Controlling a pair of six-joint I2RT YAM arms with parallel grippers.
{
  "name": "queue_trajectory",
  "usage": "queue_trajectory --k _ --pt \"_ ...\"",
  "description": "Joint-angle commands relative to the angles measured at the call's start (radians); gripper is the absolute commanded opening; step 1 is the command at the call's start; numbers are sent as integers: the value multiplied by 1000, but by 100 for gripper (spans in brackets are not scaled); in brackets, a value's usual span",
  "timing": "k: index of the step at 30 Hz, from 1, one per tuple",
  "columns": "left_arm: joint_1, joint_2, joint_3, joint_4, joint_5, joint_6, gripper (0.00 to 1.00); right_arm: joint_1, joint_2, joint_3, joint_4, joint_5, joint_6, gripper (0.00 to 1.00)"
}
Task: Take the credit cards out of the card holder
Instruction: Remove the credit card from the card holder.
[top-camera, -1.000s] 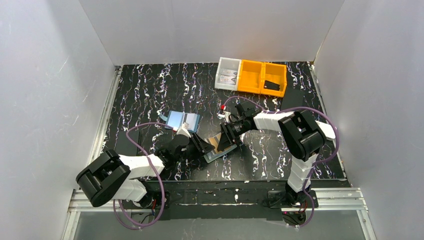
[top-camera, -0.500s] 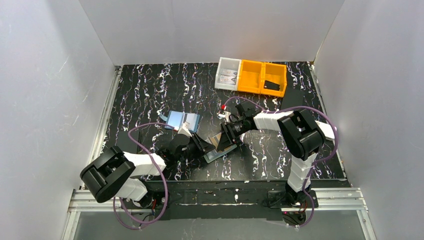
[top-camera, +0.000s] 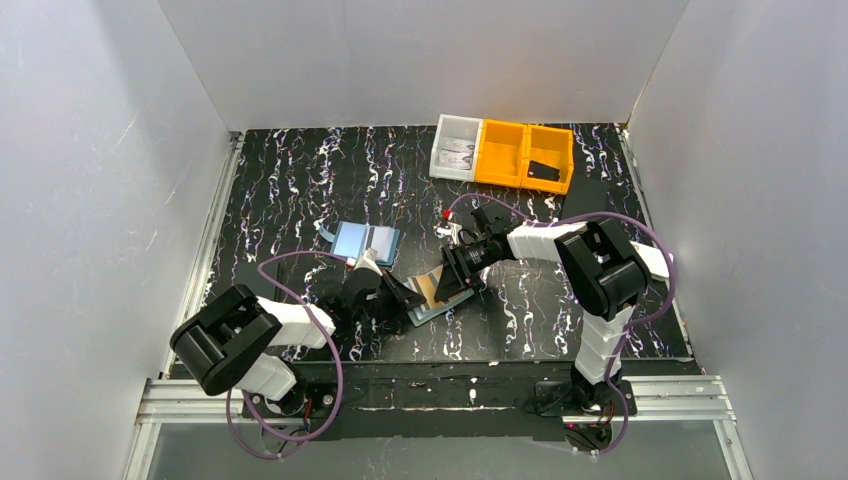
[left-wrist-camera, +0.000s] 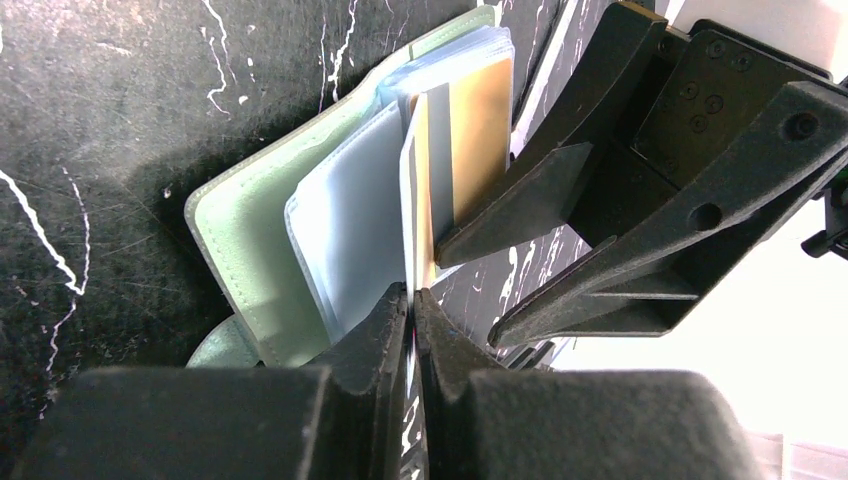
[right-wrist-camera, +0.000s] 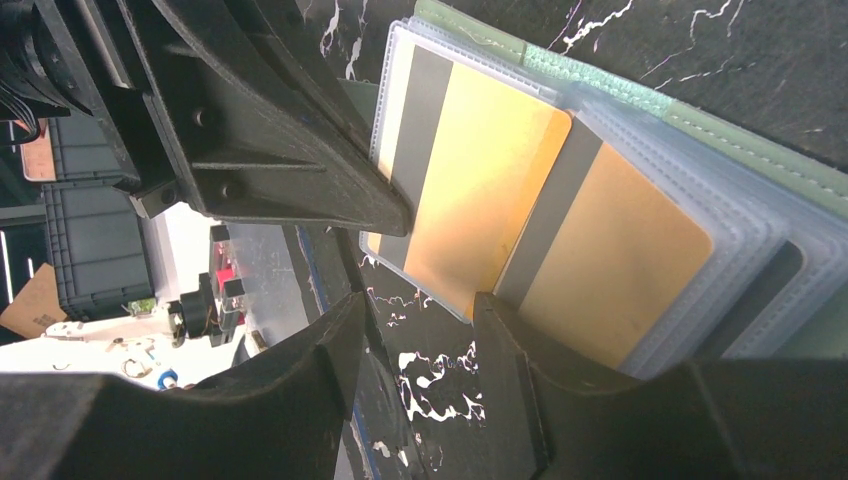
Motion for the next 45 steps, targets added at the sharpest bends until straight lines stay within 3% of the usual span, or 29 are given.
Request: queue_trajectory --k 1,5,9,21,38,45 --pt "7 -11 18 -32 -21 32 0 -7 24 -9 -13 58 -35 54" --pt "9 -26 -6 -7 -11 96 0 -18 -1 -1 -27 57 -55 54" --pt "10 -78 -83 160 -9 158 0 -31 -44 7 -43 44 -92 54" --pt "12 -165 -122 379 106 290 0 -64 -114 20 -72 -166 -191 55" --pt "12 -43 -114 663 194 258 0 -79 -174 -44 156 -271 61 55" --pt "13 -10 -108 673 191 254 0 -79 -177 -50 220 -360 119 44"
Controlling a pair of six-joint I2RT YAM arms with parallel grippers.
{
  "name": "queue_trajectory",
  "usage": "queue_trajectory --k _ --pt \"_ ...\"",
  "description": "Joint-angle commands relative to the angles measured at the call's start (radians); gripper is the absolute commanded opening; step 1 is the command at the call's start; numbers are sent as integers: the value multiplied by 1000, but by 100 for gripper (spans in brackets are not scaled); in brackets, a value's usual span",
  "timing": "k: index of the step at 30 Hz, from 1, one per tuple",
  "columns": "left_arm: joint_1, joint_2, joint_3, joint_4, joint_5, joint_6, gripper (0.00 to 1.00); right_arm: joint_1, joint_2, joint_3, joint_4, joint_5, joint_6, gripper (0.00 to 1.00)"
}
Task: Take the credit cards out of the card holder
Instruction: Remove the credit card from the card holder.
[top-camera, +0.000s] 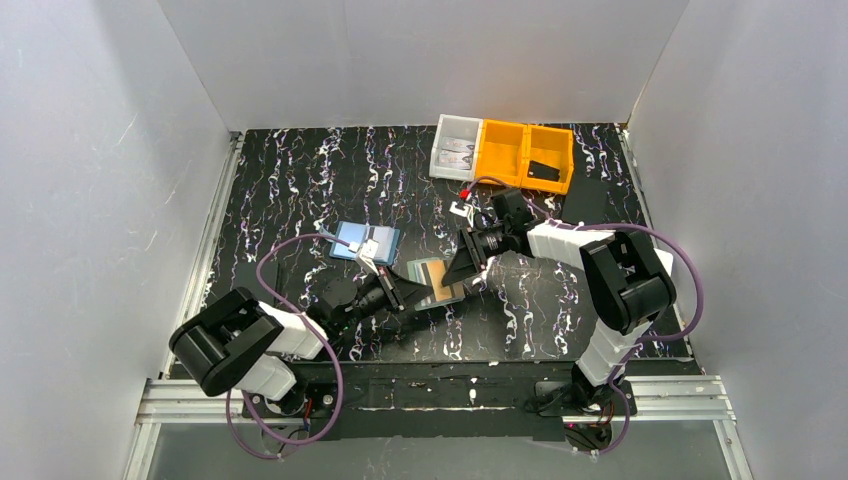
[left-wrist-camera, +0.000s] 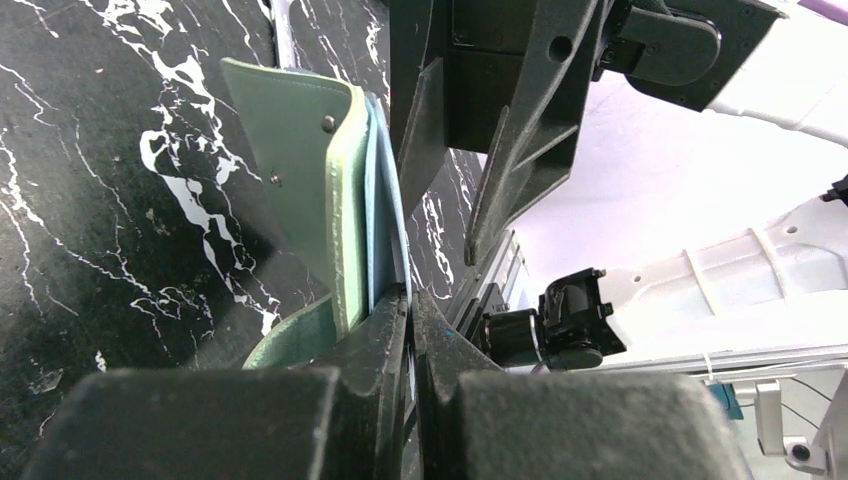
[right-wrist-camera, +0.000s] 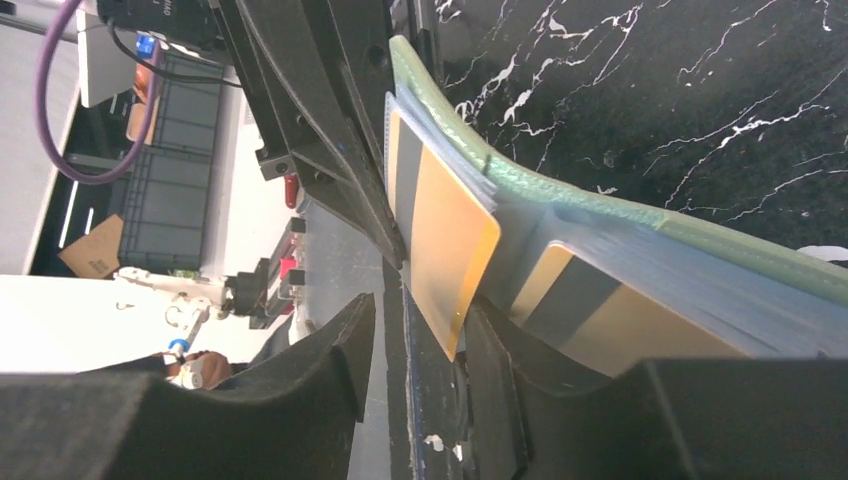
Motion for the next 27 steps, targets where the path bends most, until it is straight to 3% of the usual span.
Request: queue_trajectory --k 1,11,17,27 --pt "4 0 19 103 10 5 0 0 -40 2 71 -94 48 40" --pt "11 15 -20 98 -51 -14 1 0 -17 19 19 -113 17 2" --pt "49 -54 -52 69 -32 -29 17 0 4 34 -49 -110 -37 1" --pt "69 -53 -41 78 17 -36 16 0 32 39 -80 -110 -69 1"
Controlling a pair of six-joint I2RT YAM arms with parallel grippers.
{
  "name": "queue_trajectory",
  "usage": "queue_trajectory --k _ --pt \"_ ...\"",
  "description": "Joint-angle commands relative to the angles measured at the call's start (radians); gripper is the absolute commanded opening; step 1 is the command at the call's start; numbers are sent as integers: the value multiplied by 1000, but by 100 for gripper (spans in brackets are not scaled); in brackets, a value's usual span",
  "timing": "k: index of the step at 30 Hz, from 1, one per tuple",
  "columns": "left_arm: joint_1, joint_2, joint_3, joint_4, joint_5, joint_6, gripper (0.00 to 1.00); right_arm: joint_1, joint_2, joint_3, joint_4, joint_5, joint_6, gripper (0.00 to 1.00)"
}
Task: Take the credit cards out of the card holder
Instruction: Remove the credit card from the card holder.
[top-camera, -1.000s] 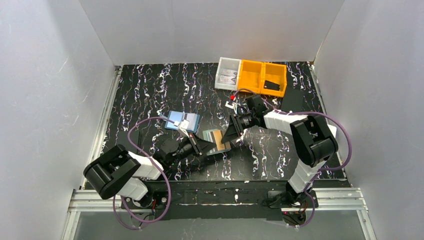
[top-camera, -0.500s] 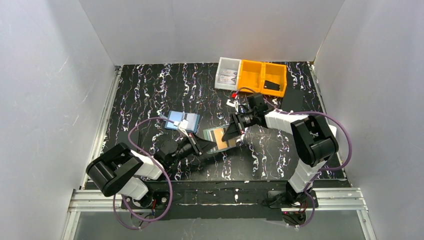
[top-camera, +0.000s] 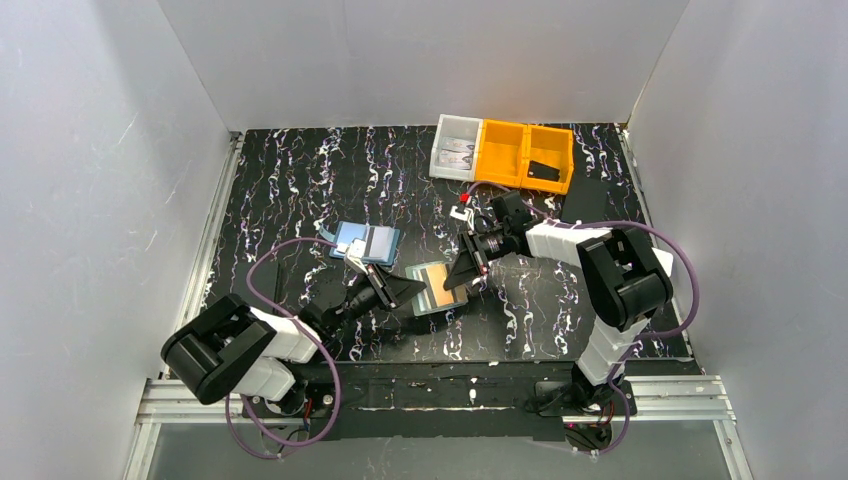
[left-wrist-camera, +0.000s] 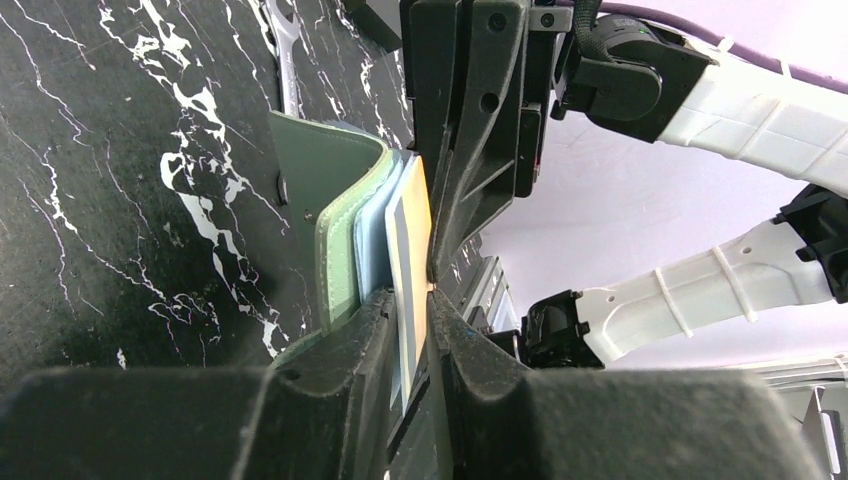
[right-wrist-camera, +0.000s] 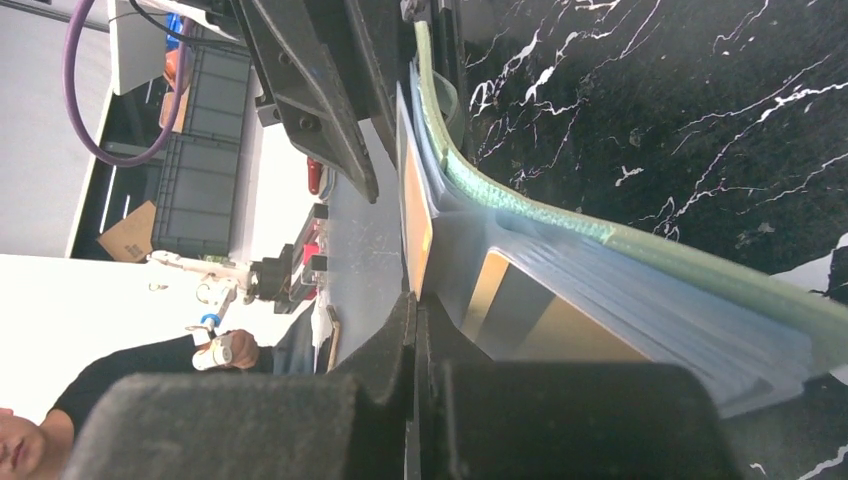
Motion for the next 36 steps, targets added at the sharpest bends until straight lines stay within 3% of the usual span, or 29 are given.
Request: queue_trajectory --k 1,8,12,14,24,36 --pt "13 0 9 32 23 3 16 2 9 37 -29 -54 -32 1" --pt "14 63 29 60 47 -19 17 3 19 46 -57 -65 -54 1" --pt "16 90 47 73 65 -32 2 3 33 62 -116 -72 -101 1" --pt "17 91 45 81 68 -32 0 3 42 71 -145 -77 -132 1" --pt "67 -24 -71 78 49 -14 0 -18 68 60 -156 -33 -158 1" --pt "104 1 -97 69 50 -27 0 -22 74 56 -172 50 -183 1"
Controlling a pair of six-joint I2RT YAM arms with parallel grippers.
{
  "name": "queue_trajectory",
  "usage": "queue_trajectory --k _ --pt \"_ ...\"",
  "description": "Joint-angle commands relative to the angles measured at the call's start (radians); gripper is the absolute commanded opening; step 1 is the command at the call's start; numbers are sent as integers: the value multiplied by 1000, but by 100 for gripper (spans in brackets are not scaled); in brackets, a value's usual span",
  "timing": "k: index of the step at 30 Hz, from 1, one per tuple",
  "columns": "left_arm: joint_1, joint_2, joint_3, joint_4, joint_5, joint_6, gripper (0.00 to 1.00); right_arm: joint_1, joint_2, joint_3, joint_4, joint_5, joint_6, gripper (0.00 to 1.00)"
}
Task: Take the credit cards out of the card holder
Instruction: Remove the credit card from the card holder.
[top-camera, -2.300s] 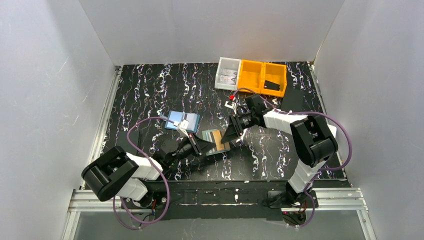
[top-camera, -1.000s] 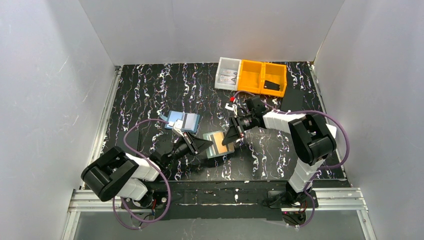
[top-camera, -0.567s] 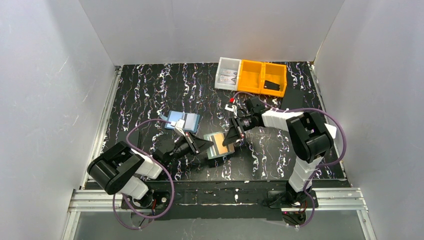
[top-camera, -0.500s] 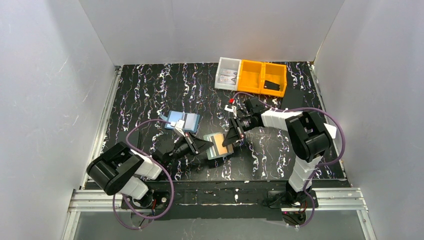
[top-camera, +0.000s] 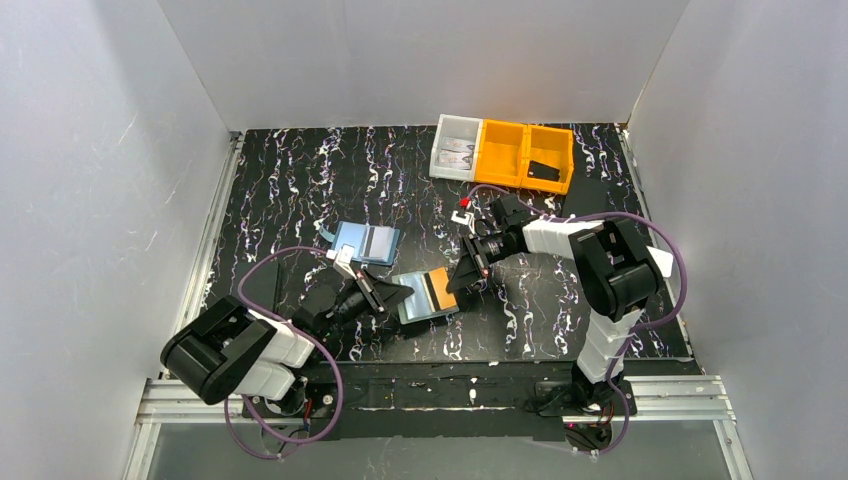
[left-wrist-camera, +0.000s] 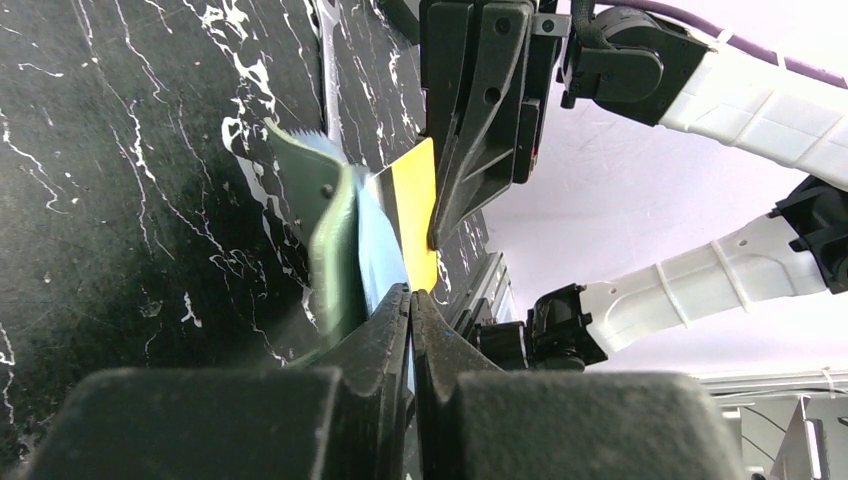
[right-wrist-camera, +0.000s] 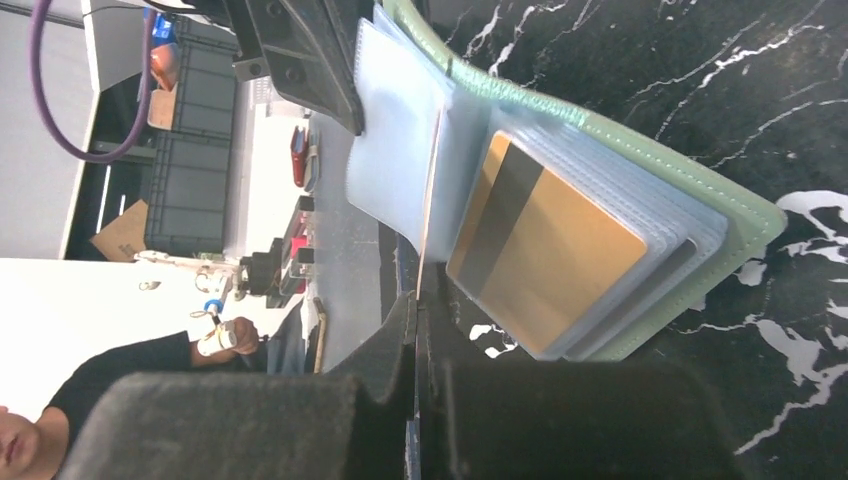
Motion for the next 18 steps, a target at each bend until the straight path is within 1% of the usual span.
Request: queue_trajectory --k 1,5,9,12,15,18 --pt "22 13 -18 18 -26 6 0 -7 -2 20 -49 65 -49 1" --pt "35 72 -24 -37 -38 -10 0 -36 -8 31 -93 142 -96 1" --pt "43 131 -29 -112 -69 -28 0 -53 -16 46 -142 170 -149 1" --pt "44 135 -37 -160 -102 -58 0 -53 -33 60 -174 195 -188 1" --pt "44 58 -52 -268 -119 -79 0 -53 -53 68 -200 218 -223 1" --pt "44 -141 -51 -470 -130 -70 0 -53 -76 72 -214 235 -249 1"
